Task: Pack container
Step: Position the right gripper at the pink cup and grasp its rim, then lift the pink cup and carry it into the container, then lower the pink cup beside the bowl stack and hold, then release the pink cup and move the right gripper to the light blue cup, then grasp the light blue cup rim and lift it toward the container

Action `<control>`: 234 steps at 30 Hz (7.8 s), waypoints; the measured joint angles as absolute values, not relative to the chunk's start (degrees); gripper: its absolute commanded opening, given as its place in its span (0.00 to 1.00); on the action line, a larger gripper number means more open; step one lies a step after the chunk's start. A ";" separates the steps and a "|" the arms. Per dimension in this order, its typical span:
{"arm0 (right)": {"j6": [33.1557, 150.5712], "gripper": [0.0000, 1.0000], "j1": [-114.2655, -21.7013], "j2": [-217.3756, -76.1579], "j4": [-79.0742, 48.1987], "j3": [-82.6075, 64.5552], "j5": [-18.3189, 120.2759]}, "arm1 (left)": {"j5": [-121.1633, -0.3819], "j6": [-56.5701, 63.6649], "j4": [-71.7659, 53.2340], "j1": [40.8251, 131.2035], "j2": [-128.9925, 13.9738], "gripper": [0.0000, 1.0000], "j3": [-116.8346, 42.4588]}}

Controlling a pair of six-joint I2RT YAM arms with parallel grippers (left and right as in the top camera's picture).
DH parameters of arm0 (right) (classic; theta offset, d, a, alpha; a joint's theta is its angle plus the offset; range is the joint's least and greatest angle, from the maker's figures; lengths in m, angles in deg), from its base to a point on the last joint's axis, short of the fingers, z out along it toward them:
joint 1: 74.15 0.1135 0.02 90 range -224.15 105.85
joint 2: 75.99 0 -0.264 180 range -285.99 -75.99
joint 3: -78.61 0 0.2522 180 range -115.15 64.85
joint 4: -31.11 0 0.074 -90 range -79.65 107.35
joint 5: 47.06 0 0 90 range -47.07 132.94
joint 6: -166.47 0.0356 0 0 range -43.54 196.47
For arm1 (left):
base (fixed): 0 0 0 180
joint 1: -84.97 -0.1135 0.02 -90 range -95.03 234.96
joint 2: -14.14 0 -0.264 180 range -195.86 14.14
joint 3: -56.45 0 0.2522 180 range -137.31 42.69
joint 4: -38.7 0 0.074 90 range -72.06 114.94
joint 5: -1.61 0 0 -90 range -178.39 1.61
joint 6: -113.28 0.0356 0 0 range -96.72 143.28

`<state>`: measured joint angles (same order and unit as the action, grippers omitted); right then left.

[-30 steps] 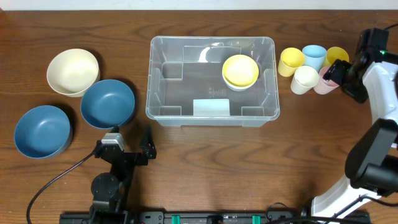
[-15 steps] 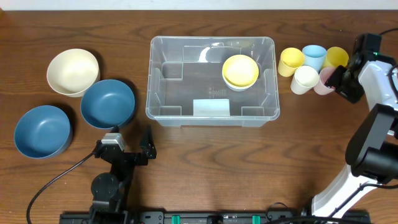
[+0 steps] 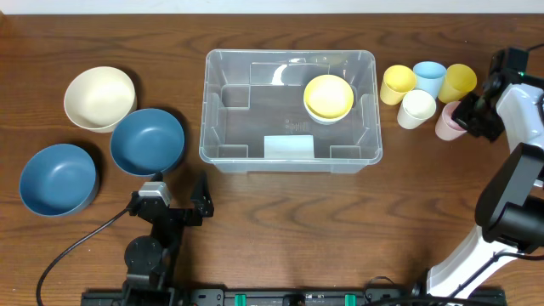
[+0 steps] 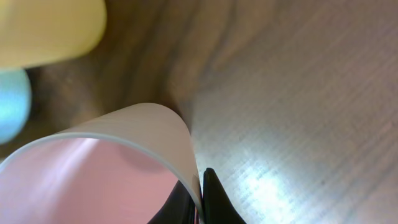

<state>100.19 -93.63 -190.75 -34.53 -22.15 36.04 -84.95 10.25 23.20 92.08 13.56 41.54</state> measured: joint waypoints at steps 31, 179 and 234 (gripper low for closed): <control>99.19 0.01 -67.56 -155.28 -40.65 -26.09 51.56 | -84.95 10.25 23.20 92.08 13.56 0.98 41.54; 107.95 0.48 -80.65 -198.60 -40.61 -45.71 32.59 | -84.95 10.25 23.20 92.08 13.56 0.98 41.54; 108.87 0.01 -80.67 -202.19 -42.27 -47.33 33.07 | -84.95 10.25 23.20 92.08 13.56 0.98 41.54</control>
<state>108.87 -80.67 -202.19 -42.27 -47.33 33.07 -84.95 10.25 23.20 92.08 13.56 41.54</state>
